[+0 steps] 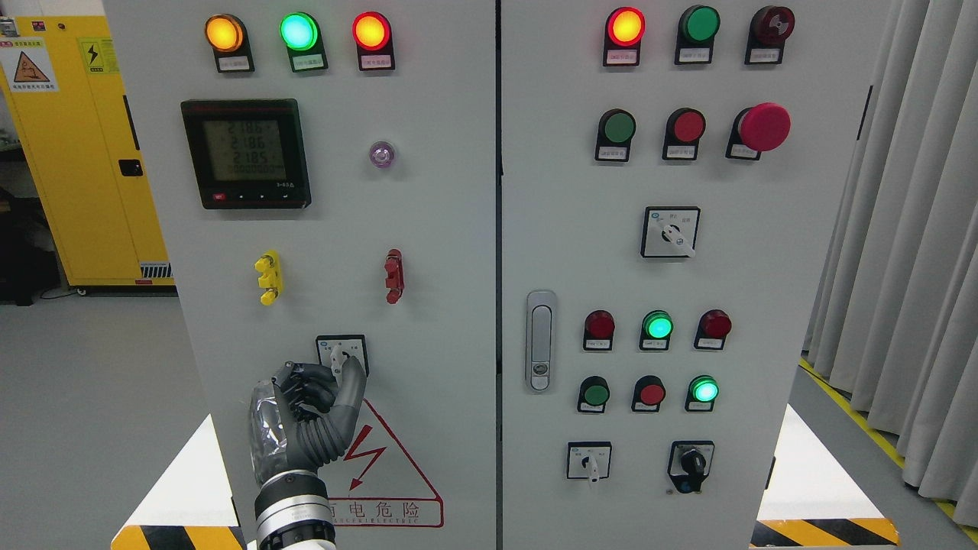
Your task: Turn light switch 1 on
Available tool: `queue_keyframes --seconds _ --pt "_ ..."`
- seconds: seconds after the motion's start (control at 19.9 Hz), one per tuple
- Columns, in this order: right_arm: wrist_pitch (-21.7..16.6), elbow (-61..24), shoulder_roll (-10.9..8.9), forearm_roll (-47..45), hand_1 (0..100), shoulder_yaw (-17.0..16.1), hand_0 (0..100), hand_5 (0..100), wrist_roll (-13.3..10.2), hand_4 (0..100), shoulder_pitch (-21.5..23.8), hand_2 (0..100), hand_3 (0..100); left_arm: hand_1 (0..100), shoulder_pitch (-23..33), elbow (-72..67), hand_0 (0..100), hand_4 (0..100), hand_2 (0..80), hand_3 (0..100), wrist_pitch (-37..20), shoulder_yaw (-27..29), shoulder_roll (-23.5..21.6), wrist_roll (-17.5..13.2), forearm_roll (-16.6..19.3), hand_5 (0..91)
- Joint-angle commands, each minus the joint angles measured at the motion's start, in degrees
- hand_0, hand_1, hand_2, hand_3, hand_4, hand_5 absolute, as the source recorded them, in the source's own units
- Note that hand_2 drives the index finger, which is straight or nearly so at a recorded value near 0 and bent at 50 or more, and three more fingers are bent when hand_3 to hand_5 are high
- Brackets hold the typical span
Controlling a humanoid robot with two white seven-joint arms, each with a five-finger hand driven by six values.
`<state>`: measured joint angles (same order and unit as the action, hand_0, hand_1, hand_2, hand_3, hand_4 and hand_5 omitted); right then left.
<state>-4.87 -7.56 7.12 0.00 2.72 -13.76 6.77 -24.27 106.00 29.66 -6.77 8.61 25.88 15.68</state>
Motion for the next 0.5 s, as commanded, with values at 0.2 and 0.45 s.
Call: queue_keyframes --seconds 0.2,0.45 --pt "0.03 0.0 -0.01 -1.67 50 0.0 0 0 -0.04 0 0.08 4 0 68 -0.08 0.0 31 85 65.5 90 -0.04 -0.09 0.01 -0.04 0.05 80.3" --pt "0.03 0.0 -0.01 -1.67 50 0.0 0 0 0.05 0 -0.01 4 0 67 -0.08 -0.09 29 85 65.9 91 -0.04 -0.17 0.01 0.05 0.05 80.5"
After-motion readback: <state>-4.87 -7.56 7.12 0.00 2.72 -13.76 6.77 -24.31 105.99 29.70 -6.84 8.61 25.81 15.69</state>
